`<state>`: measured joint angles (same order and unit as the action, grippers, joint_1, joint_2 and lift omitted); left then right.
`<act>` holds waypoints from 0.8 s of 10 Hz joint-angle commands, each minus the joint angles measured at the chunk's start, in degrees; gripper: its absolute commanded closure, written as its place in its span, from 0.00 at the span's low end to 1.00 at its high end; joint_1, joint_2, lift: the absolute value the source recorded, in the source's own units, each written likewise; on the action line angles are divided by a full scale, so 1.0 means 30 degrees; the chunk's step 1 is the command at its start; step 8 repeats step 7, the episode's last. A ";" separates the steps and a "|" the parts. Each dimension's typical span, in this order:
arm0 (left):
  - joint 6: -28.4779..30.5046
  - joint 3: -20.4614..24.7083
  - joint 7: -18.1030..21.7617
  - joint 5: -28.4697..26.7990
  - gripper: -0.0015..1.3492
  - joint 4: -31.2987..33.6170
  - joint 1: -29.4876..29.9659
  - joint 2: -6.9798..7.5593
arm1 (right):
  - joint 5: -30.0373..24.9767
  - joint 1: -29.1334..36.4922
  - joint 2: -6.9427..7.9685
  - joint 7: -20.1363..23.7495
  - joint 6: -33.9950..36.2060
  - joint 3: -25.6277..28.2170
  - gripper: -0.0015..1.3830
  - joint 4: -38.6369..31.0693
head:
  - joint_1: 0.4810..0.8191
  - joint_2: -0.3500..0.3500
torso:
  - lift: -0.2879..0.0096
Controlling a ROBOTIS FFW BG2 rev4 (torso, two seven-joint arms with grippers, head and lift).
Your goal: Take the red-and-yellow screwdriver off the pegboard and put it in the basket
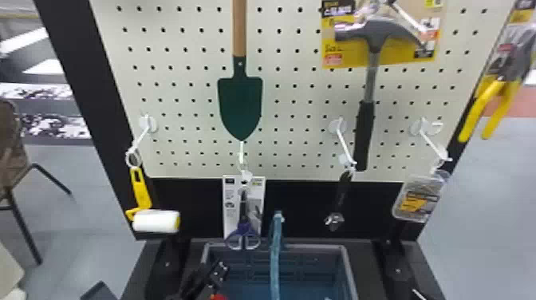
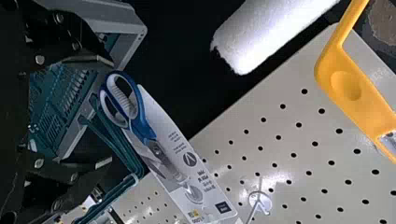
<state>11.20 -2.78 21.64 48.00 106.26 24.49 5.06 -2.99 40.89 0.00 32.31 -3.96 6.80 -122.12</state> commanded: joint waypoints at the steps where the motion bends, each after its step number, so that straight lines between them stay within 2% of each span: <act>1: -0.0130 0.0107 -0.0008 -0.0033 0.14 -0.0004 0.0133 -0.0105 | -0.0001 -0.0004 0.0017 0.0012 0.0001 0.0017 0.35 0.0041 | 0.20 0.50 | 0.63; 8: -0.0247 0.0253 0.0051 -0.0091 0.16 0.0043 0.0174 -0.0163 | -0.0001 -0.0004 0.0017 0.0012 0.0001 -0.0012 0.35 0.0088 | 0.20 0.50 | 0.63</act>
